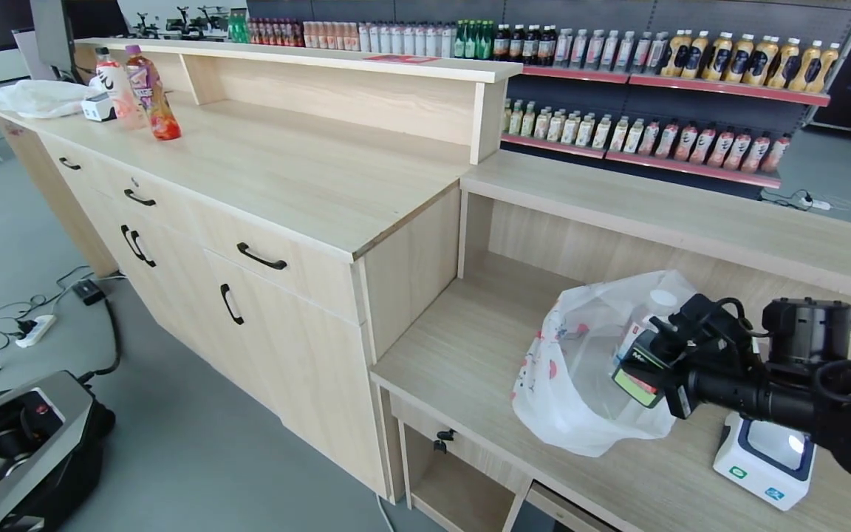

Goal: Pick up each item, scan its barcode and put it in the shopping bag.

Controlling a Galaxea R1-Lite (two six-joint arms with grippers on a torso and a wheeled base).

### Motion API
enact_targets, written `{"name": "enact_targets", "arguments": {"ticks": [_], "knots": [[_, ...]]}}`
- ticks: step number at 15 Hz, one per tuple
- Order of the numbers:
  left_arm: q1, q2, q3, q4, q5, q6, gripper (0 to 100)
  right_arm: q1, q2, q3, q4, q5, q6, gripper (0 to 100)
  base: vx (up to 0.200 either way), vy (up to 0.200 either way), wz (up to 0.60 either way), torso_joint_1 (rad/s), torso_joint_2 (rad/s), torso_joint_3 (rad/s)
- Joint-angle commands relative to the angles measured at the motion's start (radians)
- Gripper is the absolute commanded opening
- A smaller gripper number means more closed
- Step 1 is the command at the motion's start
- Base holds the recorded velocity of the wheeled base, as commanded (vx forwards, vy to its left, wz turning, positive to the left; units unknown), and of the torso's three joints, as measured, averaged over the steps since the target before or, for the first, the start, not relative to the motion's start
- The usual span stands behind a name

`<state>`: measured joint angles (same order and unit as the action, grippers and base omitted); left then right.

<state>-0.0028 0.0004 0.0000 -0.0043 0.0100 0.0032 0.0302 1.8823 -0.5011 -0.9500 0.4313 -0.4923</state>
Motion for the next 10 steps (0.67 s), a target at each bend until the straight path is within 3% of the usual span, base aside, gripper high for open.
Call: {"name": "enact_targets", "arguments": {"ticks": [1,10], "knots": [[0.000,0.000,0.000,0.000,-0.001,0.000,100,0.000,0.130,-0.028,-0.049,0.026,-0.002,0,0.000,0.000,0.00,0.000,0.00,0.000],[0.000,0.000,0.000,0.000,0.001,0.000,100,0.033,0.322,-0.122,-0.211,0.066,0.011,0,0.000,0.000,0.00,0.000,0.00,0.000]]}}
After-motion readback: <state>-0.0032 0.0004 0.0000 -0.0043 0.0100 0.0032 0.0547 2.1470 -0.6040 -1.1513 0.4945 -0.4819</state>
